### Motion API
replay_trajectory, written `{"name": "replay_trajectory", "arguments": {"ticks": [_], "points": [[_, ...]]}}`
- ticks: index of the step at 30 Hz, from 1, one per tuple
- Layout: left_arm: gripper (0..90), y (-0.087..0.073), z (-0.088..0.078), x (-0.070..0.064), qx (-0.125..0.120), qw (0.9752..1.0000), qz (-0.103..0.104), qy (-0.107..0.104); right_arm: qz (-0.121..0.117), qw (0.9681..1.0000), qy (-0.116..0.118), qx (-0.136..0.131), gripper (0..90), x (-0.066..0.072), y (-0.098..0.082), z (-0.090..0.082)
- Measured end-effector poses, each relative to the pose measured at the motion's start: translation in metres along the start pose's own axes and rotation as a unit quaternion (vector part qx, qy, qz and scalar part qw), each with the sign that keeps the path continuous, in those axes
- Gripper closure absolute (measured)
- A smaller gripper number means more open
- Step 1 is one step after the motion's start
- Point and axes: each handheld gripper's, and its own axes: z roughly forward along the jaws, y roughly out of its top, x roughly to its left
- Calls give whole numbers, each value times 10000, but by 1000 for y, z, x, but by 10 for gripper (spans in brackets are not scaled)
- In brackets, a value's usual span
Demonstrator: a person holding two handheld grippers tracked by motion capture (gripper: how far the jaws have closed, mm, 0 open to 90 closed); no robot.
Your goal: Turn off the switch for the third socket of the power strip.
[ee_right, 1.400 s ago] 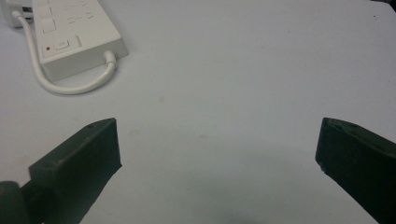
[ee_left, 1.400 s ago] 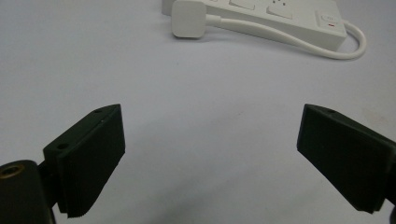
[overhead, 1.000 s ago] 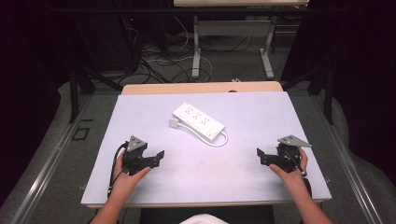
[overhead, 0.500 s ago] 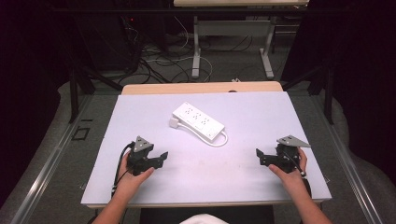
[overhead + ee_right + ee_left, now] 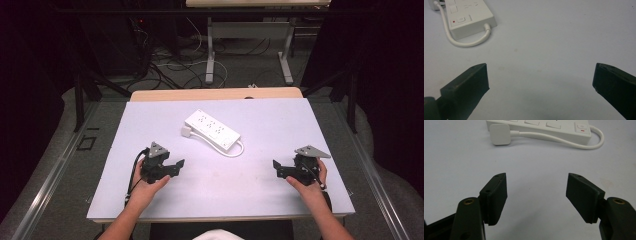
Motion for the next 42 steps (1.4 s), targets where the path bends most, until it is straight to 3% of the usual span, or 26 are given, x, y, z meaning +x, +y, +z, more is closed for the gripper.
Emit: {"name": "replay_trajectory", "arguments": {"ticks": [6, 25, 42], "points": [[340, 10, 2, -3, 42, 9999, -120, -61, 62, 10000, 2, 12, 0, 0, 0, -1], [357, 41, 17, -23, 252, 9994, 90, -215, 66, 10000, -33, 9, 0, -1, -1, -1], [386, 64, 18, -27, 295, 9987, -147, -393, 25, 10000, 13, 8, 0, -1, -1, -1]]}}
